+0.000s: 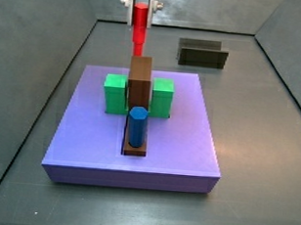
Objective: Pick up the red object. Move up. Place the red object on the fixture. Regrasp the red object. Move to above the board. Insert the red object.
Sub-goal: Insert the red object.
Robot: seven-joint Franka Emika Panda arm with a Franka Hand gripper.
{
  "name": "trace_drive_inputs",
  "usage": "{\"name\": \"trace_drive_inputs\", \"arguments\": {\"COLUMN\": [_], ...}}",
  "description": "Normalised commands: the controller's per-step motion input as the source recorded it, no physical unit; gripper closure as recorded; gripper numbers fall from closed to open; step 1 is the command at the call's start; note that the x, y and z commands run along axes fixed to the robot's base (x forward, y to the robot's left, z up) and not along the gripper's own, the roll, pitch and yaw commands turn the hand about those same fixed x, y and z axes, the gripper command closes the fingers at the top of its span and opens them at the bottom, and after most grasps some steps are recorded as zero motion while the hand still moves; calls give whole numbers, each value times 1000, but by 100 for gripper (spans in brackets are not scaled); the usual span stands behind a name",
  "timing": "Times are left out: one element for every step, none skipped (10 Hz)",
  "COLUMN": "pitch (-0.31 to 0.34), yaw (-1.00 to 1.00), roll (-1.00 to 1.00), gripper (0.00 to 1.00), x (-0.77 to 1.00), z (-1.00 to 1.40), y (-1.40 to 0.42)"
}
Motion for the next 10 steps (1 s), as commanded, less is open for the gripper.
{"name": "trace_drive_inputs", "arguments": {"pitch": [-23,-4,-10,0,0,0,0,0,0,0], "yaw": [3,9,6,0,9,40,54,49,31,34], "roll": [-60,-53,-70,-101,-106,-90,-81,-66,-54,-36], "gripper": [100,100,100,100,100,100,100,100,100,100], "x": [0,0,0,51,177,220,226,197,149,40], "z": [-146,-114,-129,-111,-109,-129,-149,-114,-97,-100], "y": [0,0,0,-49,0,0,0,0,0,0]}}
